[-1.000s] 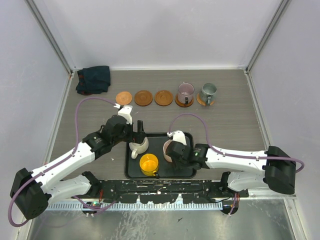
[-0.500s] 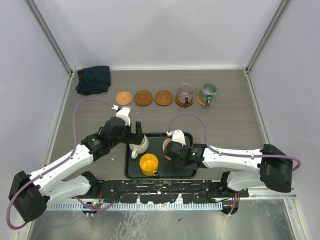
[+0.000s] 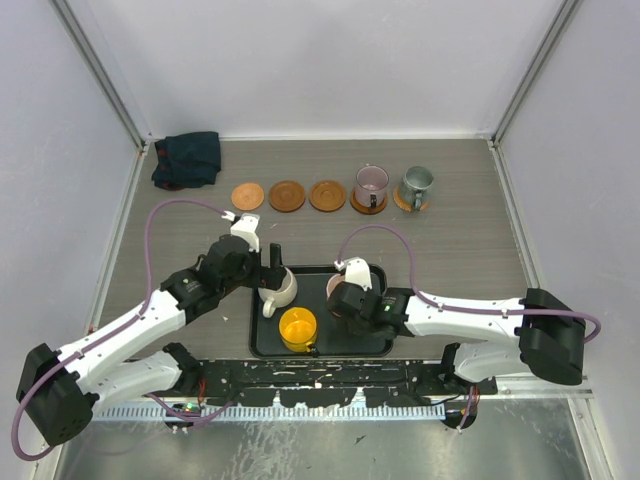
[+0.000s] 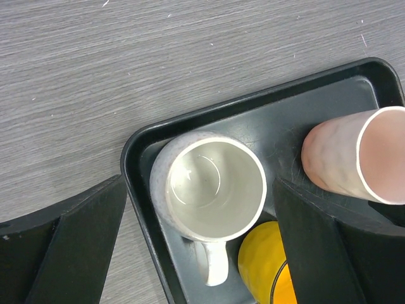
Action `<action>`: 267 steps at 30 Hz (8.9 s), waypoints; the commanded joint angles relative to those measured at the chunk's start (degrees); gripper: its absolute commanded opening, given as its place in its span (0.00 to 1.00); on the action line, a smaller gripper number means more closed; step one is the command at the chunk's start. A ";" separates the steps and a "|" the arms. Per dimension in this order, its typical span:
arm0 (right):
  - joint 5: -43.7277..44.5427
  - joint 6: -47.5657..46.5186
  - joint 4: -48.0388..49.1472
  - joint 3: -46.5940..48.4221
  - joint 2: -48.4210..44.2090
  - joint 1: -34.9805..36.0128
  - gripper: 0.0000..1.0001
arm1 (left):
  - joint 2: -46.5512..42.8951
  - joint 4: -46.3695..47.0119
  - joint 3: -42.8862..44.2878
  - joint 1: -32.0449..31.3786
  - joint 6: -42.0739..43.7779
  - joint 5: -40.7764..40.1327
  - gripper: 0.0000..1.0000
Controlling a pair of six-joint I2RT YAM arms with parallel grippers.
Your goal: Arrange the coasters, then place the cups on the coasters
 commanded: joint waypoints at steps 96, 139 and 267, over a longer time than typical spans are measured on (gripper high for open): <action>-2.24 -26.71 32.42 47.45 44.61 -32.19 0.01 | 1.04 8.55 -6.75 14.67 -3.01 -1.16 0.99; -0.61 -25.73 29.05 45.09 41.54 -31.06 0.58 | 1.36 8.31 -6.42 14.69 -3.27 -0.77 0.99; -0.71 -12.86 29.03 2.55 0.08 -22.69 0.59 | 11.32 -11.61 0.34 -7.25 -4.32 -1.35 0.42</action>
